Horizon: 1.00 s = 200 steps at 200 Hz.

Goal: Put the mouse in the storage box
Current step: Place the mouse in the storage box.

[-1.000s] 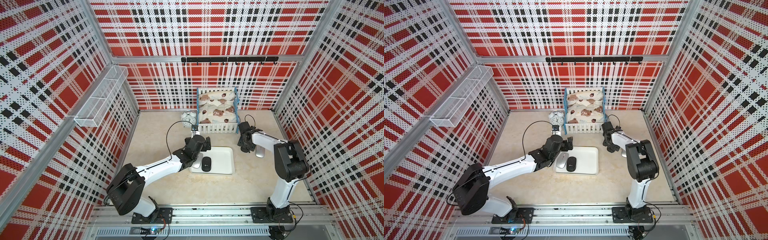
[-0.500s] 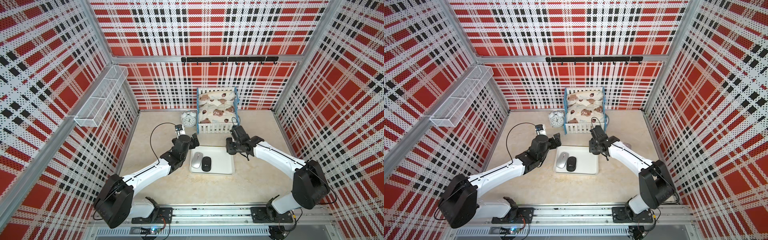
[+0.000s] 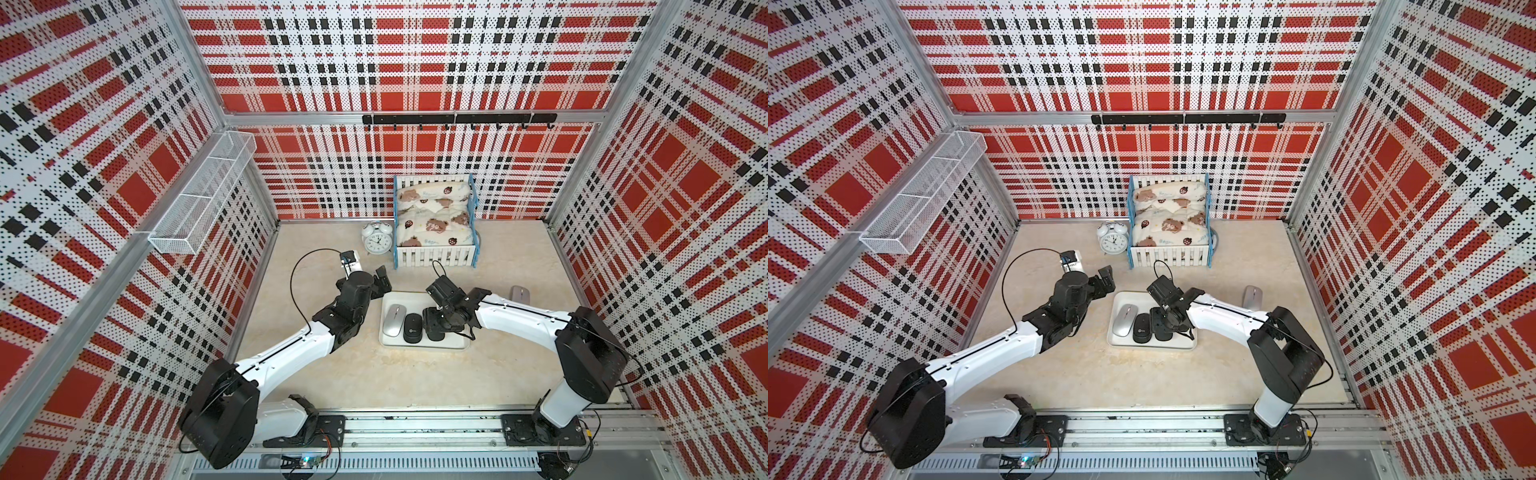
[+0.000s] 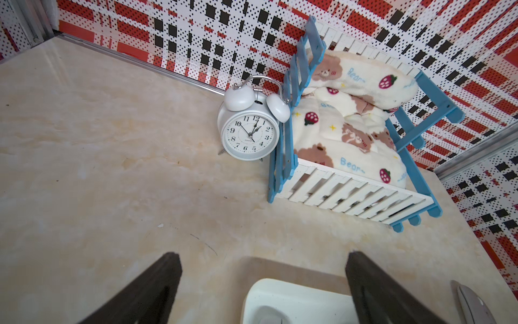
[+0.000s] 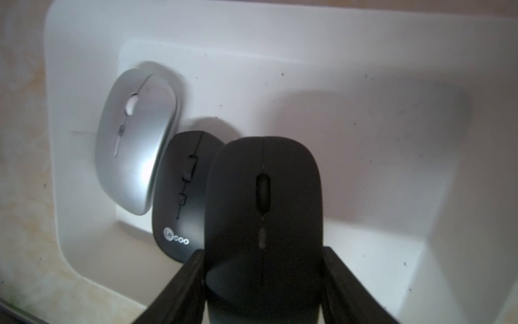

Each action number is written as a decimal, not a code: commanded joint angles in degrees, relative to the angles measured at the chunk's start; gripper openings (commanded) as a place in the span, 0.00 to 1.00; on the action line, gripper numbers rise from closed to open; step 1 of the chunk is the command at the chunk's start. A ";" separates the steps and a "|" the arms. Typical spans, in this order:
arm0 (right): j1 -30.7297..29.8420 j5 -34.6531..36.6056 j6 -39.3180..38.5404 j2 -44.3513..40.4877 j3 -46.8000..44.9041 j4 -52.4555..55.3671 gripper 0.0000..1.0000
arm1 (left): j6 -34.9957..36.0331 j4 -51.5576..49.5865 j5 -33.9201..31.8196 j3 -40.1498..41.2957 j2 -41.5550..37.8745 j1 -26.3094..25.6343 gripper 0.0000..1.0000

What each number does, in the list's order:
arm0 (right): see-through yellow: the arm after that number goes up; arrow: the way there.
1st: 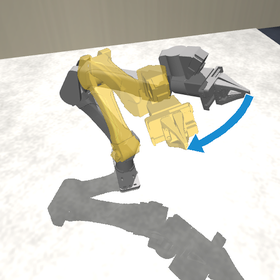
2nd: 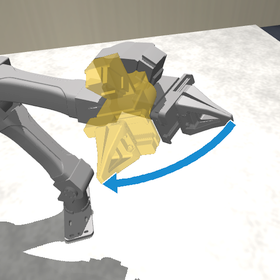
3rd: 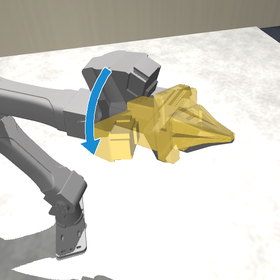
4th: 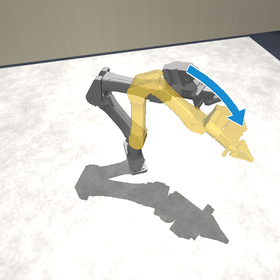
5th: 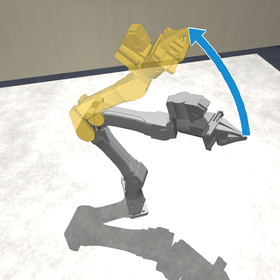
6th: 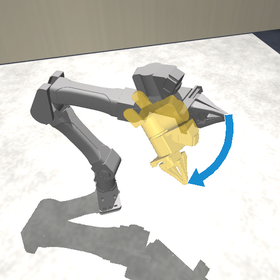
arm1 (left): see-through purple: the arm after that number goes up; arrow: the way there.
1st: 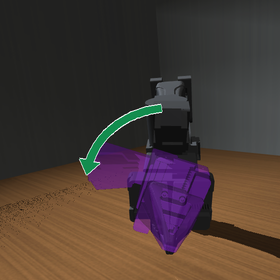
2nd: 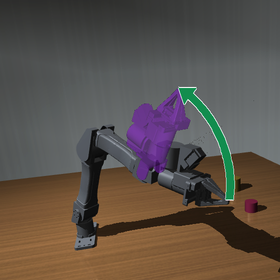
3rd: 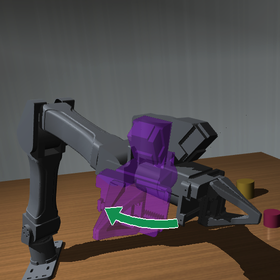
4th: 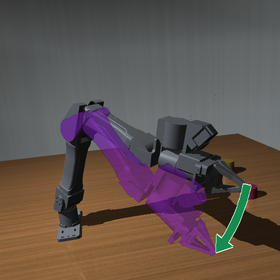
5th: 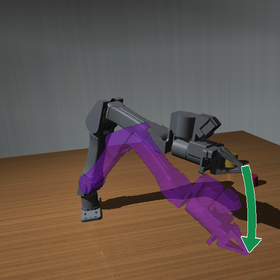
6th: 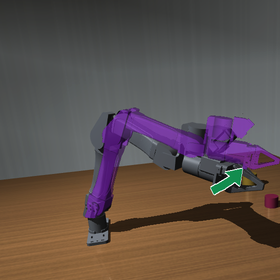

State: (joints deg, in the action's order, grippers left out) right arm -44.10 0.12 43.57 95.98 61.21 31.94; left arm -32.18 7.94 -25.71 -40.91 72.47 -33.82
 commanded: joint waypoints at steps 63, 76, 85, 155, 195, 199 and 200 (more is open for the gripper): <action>-2.46 8.37 8.63 6.83 5.75 5.66 0.56 | 0.63 -2.06 -0.87 2.18 -3.36 0.25 0.98; -2.49 10.14 8.88 7.56 6.86 7.09 0.57 | 0.63 -2.06 -1.00 2.32 -3.62 0.25 0.98; -2.49 10.54 8.92 7.89 7.18 7.17 0.58 | 0.63 -2.14 -1.18 2.49 -3.78 0.25 0.98; -2.74 8.71 7.55 10.32 8.68 7.11 0.59 | 0.81 -2.66 -1.88 3.11 -4.19 0.34 0.98; -2.73 6.81 6.65 10.55 8.25 5.41 0.60 | 0.72 -2.32 -0.75 2.85 -3.47 0.34 0.98; -2.74 6.82 6.70 10.48 8.15 5.41 0.60 | 0.72 -2.32 -0.74 2.83 -3.43 0.31 0.98; -2.74 6.82 6.70 10.51 8.14 5.41 0.60 | 0.72 -2.32 -0.74 2.84 -3.45 0.32 0.98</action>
State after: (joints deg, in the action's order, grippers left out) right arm -46.33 8.21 51.00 105.54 69.08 37.80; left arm -32.03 5.85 -26.59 -38.39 68.95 -33.78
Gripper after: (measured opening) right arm 0.632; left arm 0.980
